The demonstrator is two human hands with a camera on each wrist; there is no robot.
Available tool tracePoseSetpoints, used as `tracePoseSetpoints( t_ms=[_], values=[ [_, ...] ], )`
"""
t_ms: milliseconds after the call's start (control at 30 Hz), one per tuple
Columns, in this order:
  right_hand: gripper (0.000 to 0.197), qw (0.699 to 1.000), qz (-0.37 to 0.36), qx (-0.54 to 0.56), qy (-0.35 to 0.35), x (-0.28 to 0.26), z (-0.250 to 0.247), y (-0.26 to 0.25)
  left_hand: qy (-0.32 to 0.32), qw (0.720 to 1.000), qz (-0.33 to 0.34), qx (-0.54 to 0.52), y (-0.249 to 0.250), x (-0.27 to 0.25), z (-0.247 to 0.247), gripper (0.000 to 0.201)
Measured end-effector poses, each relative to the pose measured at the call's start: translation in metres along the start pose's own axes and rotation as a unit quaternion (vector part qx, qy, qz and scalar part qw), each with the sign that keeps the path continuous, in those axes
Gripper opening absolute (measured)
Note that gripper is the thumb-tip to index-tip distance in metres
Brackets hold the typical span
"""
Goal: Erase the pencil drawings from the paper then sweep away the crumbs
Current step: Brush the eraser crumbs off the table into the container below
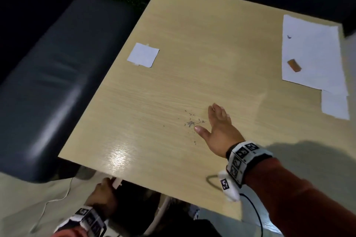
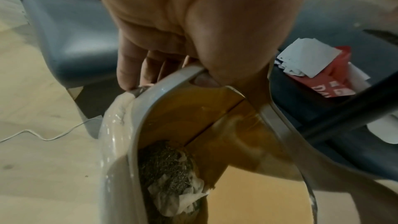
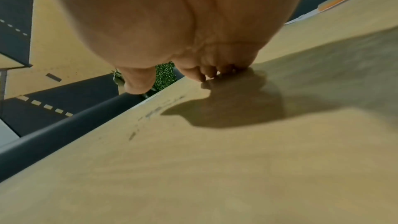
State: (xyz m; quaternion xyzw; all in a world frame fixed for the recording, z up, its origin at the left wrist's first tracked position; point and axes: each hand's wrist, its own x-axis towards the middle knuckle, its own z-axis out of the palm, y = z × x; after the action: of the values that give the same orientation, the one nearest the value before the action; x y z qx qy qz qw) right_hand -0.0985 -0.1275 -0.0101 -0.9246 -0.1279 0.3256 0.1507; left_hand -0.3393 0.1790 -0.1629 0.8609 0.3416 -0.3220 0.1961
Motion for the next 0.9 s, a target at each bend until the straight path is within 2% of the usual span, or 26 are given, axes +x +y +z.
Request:
tracePoseSetpoints(
  t_ms=[33, 100, 200, 233, 300, 367, 467, 533, 600, 667, 733, 800, 833, 900],
  values=[
    [0.085, 1.0, -0.001, -0.01, -0.001, 0.001, 0.005, -0.004, 0.001, 1.0, 0.029, -0.002, 0.002, -0.006, -0.004, 0.035],
    [0.088, 0.999, -0.021, -0.04, -0.019, -0.004, 0.019, -0.014, -0.006, 0.998, 0.046, 0.031, 0.006, -0.012, -0.011, 0.042],
    [0.095, 0.988, -0.112, -0.072, -0.081, -0.031, 0.045, -0.032, -0.023, 0.999, 0.012, 0.026, 0.021, -0.016, -0.027, 0.039],
    [0.095, 0.983, -0.133, -0.059, -0.11, -0.042, 0.051, -0.037, -0.014, 0.999, 0.035, 0.018, 0.022, -0.014, -0.027, 0.046],
    [0.093, 0.979, -0.14, -0.009, -0.146, -0.057, 0.05, -0.041, -0.037, 0.998, 0.045, 0.015, 0.02, -0.004, -0.026, 0.054],
    [0.091, 0.987, -0.105, 0.036, -0.12, -0.056, 0.033, -0.038, -0.05, 0.997, 0.051, -0.001, 0.02, 0.0, -0.021, 0.05],
    [0.088, 0.998, -0.031, 0.038, -0.028, -0.028, 0.002, -0.029, -0.037, 0.996, 0.075, -0.016, 0.035, -0.022, -0.025, 0.051],
    [0.086, 0.999, -0.008, -0.007, -0.038, -0.018, -0.001, -0.026, -0.055, 0.996, 0.07, -0.02, 0.035, -0.027, -0.018, 0.04],
    [0.087, 0.996, -0.024, -0.058, -0.067, -0.023, 0.018, -0.03, -0.077, 0.995, 0.057, -0.03, 0.043, -0.037, -0.019, 0.032],
    [0.09, 0.988, -0.079, -0.079, -0.108, -0.045, 0.043, -0.039, -0.077, 0.995, 0.06, -0.026, 0.047, -0.041, -0.017, 0.023],
    [0.088, 0.974, -0.133, -0.076, -0.164, -0.072, 0.056, -0.049, -0.083, 0.995, 0.061, -0.005, 0.051, -0.044, -0.017, 0.024],
    [0.082, 0.969, -0.153, -0.036, -0.19, -0.081, 0.05, -0.053, -0.082, 0.994, 0.069, 0.001, 0.051, -0.042, -0.016, 0.026],
    [0.082, 0.975, -0.143, -0.006, -0.171, -0.078, 0.041, -0.052, -0.08, 0.994, 0.078, 0.001, 0.051, -0.042, -0.017, 0.025],
    [0.081, 0.992, -0.087, 0.033, -0.084, -0.056, 0.02, -0.045, -0.072, 0.995, 0.068, -0.001, 0.051, -0.042, -0.019, 0.022]
  ],
)
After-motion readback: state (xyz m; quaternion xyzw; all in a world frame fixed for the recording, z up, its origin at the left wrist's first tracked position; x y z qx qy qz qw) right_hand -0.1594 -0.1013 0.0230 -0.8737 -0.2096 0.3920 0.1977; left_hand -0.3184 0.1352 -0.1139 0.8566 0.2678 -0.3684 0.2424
